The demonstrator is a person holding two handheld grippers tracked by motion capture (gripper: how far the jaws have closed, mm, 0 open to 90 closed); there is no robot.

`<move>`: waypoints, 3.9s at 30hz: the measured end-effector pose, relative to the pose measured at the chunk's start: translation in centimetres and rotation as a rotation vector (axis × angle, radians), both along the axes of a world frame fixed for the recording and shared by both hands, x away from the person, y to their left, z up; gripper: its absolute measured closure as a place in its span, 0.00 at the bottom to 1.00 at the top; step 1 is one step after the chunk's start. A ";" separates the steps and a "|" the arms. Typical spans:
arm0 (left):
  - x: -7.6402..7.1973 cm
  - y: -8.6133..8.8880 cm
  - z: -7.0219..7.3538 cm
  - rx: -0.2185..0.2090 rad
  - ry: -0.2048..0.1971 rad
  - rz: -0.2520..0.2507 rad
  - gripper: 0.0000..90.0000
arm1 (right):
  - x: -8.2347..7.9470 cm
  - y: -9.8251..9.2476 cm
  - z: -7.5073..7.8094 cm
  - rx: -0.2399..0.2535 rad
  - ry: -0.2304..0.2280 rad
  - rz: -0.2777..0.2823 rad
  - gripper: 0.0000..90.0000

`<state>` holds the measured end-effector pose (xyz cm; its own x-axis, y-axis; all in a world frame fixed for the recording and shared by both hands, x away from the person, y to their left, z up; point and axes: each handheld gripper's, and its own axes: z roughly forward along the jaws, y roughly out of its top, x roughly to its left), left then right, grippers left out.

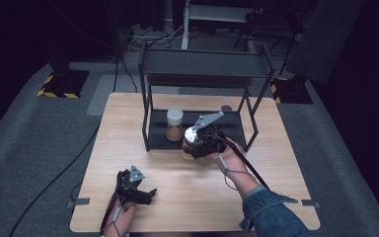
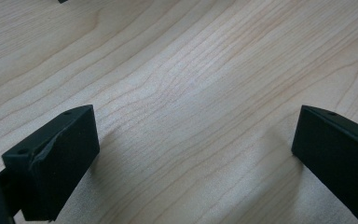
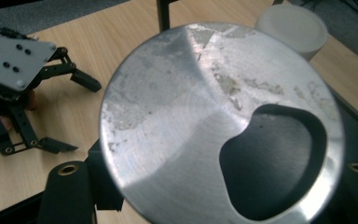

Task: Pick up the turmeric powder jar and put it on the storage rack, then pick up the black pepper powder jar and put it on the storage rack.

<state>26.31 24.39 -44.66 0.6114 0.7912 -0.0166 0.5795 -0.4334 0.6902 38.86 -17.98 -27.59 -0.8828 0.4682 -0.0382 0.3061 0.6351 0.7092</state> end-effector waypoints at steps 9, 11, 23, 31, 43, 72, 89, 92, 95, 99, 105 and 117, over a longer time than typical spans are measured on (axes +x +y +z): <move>0.0 0.1 0.0 -0.001 0.000 -0.002 0.00 | 3.0 0.6 0.8 -0.003 -0.003 -0.046 0.34; 0.0 0.1 0.0 0.000 0.000 -0.003 0.00 | 3.8 0.8 0.8 -0.009 -0.001 -0.051 0.34; 0.0 0.1 0.0 0.000 0.001 -0.005 0.00 | 8.0 1.1 -0.8 -0.056 -0.006 -0.096 0.34; 0.0 0.1 0.0 0.000 0.000 -0.007 0.00 | 10.4 0.9 -2.9 -0.060 0.020 -0.107 0.34; 0.1 0.2 0.0 -0.001 0.000 -0.009 0.00 | 13.0 1.5 -5.6 -0.105 0.070 -0.099 0.34; 0.1 0.2 0.0 -0.001 -0.001 -0.010 0.00 | 13.3 1.4 -6.8 -0.112 0.095 -0.120 0.13; 0.1 0.2 0.0 0.000 -0.001 -0.010 0.00 | 6.9 -3.1 -2.5 -0.022 -0.006 -0.157 0.06; 0.1 0.2 0.0 0.000 -0.001 -0.010 0.00 | 5.9 -4.0 -2.1 -0.003 -0.008 -0.162 0.06; 0.0 0.1 0.0 0.001 0.000 -0.006 0.00 | 5.0 -4.5 -1.8 0.004 -0.011 -0.166 0.06; 0.0 0.1 0.0 0.001 -0.001 -0.006 0.00 | 3.8 -5.2 -1.8 0.015 -0.021 -0.154 0.05; 0.0 0.1 0.0 0.001 -0.001 -0.006 0.00 | 2.2 -5.9 -1.8 0.030 -0.031 -0.141 0.05; 0.0 0.1 0.0 0.001 0.000 -0.003 0.00 | 0.2 -6.4 -2.2 0.030 -0.039 -0.128 0.05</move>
